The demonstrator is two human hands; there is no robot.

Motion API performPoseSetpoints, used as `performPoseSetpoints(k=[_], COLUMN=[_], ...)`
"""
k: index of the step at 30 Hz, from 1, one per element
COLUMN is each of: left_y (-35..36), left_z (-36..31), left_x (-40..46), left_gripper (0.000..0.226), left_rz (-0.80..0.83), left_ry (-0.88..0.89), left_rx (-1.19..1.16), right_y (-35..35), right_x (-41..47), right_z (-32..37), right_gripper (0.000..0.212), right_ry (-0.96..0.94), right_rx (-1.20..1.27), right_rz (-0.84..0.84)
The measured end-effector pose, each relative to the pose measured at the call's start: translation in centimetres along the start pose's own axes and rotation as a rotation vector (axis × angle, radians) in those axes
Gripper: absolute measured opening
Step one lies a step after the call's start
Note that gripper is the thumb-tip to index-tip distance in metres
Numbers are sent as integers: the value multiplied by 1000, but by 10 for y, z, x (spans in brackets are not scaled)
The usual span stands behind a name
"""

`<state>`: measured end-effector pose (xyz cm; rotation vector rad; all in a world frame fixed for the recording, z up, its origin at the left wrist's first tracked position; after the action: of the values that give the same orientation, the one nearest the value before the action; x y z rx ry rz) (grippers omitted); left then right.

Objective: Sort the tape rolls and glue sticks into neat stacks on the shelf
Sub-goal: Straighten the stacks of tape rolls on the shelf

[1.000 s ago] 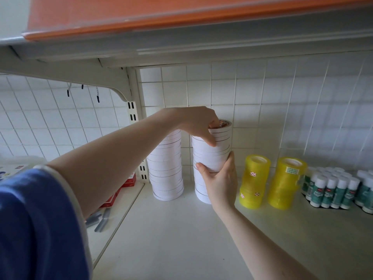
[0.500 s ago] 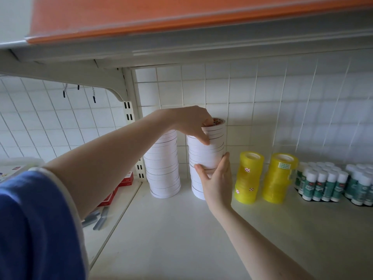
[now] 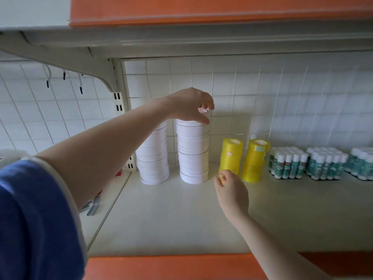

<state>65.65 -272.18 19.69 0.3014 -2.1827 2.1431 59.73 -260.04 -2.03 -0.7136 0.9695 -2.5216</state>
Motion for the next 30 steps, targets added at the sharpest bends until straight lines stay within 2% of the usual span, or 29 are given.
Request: performPoseSetpoints(k=[8, 13, 22, 30], left_y=[16, 28, 64, 82], left_z=[-23, -41, -61, -56], left_x=[15, 33, 67, 88], left_gripper=[49, 54, 71, 83], left_rz=[69, 127, 334, 479], left_ry=[66, 84, 64, 56], left_rx=[49, 49, 103, 132], right_y=[-20, -25, -16, -11], right_x=[2, 9, 21, 32], right_z=[-32, -40, -48, -50], right_gripper=[29, 41, 66, 73], right_ry=[163, 130, 78, 44], right_rx=[-78, -79, -19, -13], right_rz=[92, 148, 229, 248])
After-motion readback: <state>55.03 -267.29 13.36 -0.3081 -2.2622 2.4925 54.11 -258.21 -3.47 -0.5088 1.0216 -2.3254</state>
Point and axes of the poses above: each hand's wrist, its own x-axis towards the middle knuckle, its own y-axis out of the palm, z = x × y, the point moved 1 cm from there along x, towards the middle knuckle, and after that the axes turned 9 degrees about z, right-handed, at the moved point
